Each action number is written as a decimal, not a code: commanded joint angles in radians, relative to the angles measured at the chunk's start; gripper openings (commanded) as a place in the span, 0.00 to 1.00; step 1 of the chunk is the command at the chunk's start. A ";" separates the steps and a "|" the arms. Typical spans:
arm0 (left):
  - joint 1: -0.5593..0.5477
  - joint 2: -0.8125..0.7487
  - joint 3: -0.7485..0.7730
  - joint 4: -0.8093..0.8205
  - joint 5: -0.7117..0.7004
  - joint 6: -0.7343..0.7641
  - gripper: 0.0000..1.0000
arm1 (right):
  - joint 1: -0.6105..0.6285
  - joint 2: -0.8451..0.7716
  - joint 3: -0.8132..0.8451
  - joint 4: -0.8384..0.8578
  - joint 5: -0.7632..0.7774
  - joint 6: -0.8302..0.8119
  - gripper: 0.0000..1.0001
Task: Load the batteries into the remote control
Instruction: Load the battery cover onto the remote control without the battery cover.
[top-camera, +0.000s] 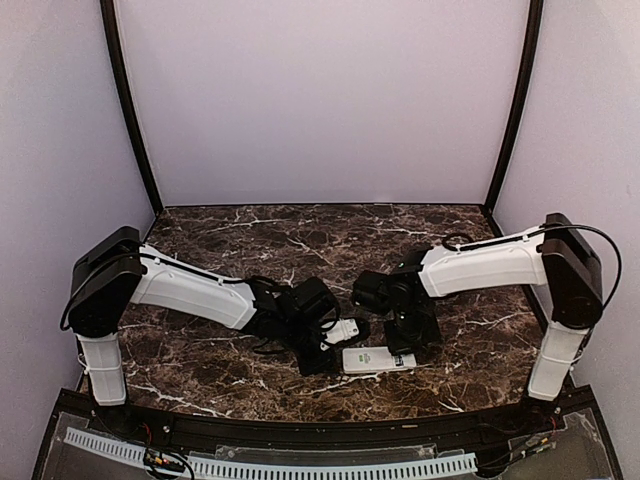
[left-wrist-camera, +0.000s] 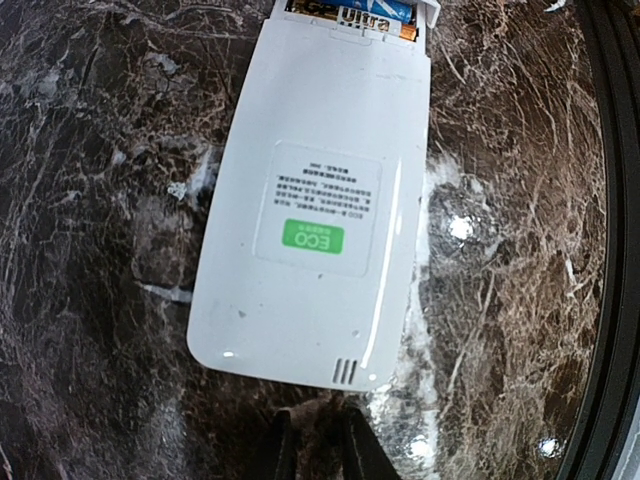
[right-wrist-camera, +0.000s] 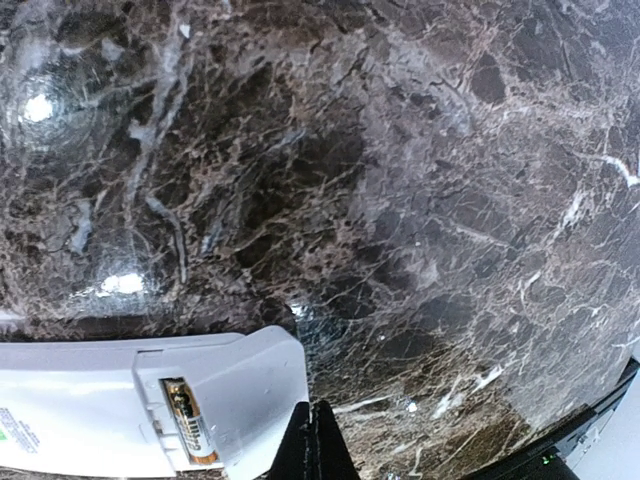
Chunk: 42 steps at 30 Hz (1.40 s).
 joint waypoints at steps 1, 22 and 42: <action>0.000 0.010 0.007 -0.030 0.023 0.007 0.17 | 0.008 -0.043 0.041 -0.067 0.042 -0.008 0.00; 0.000 0.010 0.012 -0.034 0.026 0.011 0.18 | -0.018 -0.163 -0.154 0.243 -0.155 -0.038 0.00; 0.000 0.011 0.008 -0.032 0.027 0.011 0.18 | -0.020 -0.207 -0.122 0.229 -0.149 -0.067 0.00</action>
